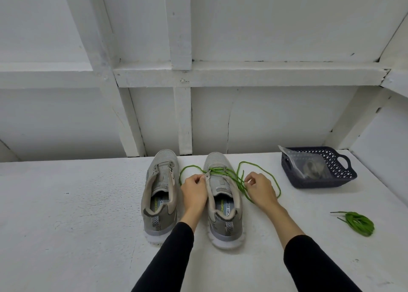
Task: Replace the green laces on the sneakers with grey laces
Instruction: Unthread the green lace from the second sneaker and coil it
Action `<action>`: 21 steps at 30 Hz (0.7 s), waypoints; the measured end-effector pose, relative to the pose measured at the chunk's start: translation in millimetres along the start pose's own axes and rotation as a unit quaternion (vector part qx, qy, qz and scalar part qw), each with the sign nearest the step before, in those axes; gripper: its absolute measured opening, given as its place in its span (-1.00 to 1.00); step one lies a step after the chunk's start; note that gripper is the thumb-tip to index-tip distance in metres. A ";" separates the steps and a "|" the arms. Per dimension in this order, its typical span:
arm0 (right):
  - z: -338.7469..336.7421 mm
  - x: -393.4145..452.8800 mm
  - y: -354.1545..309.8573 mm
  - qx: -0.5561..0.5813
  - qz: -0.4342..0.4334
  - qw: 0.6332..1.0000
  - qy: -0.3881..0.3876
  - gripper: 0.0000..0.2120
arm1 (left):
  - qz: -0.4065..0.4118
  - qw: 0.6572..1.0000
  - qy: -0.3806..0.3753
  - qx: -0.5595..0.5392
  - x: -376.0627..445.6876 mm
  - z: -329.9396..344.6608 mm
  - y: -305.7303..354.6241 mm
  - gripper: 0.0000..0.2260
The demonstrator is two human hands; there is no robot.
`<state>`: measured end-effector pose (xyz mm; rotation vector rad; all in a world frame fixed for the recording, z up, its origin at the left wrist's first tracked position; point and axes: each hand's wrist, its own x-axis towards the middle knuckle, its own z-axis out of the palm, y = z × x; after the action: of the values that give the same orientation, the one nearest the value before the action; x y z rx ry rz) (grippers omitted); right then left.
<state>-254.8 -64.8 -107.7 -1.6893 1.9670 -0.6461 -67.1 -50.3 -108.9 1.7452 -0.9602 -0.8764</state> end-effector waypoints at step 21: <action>23.9 10.5 -81.8 -0.202 -0.122 0.970 -0.063 -0.81 | -0.004 1.000 -0.010 0.006 1.4 1.2 -2.2 -0.79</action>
<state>-178.2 -87.3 -75.9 -2.1802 1.9079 -0.2135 -67.0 -51.4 -111.5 1.7546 -0.9745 -0.8950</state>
